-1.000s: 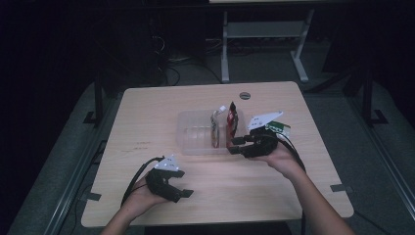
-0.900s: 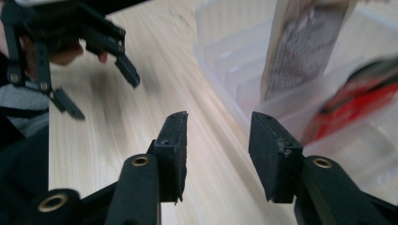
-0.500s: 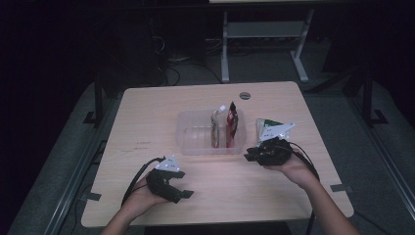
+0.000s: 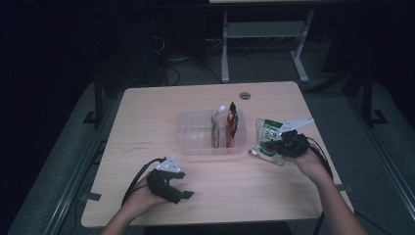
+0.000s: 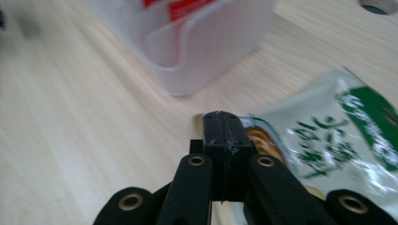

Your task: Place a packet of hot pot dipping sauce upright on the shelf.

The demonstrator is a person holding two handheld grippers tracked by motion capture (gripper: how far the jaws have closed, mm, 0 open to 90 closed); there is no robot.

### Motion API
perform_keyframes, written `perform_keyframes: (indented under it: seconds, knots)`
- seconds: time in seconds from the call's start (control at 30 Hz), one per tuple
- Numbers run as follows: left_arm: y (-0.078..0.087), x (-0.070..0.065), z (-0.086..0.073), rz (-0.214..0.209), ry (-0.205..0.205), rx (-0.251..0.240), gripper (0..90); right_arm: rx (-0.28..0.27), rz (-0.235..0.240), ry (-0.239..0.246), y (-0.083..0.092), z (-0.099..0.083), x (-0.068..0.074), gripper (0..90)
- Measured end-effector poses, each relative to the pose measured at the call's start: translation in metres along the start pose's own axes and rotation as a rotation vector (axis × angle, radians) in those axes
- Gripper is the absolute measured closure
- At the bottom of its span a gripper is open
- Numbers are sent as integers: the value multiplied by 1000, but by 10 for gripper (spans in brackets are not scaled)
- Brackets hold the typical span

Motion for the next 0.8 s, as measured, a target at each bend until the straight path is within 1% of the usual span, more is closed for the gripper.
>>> perform_keyframes:
  seconds: [0.13,0.23,0.37,0.4,0.43,0.57,0.7,0.73,0.8]
  knots:
    - [-1,-1,1,-1,-1,2,214,-2,-27,-33,3,-4,-14,900]
    - [-2,0,1,1,-10,2,214,13,-34,-50,-1,-6,-22,900]
    - [-2,0,1,-1,-18,13,214,44,-50,-62,-11,-7,-30,900]
    - [-3,-1,1,-2,-10,16,214,51,-55,-65,-14,-7,-32,900]
    - [-3,0,1,0,-16,15,214,58,-61,-73,-18,-7,-34,900]
    - [-4,-1,1,-5,-9,14,214,94,-65,-103,-31,-9,-39,900]
    - [-4,-1,0,-5,-10,17,214,135,-86,-100,-41,-11,-42,900]
    - [-4,-1,0,-3,-13,15,214,133,-87,-96,-42,-11,-42,900]
    - [-4,-1,0,-3,-12,16,215,144,-91,-88,-43,-12,-43,900]
Point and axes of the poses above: each handheld gripper's, and its own axes: y roughly backward along the jaws, z roughly out of its top, x roughly to its left, the point moved 3 cm from there along -y, roughly forward along the jaws, and after that the axes turned 7 degrees about z, right-handed, at the moved point
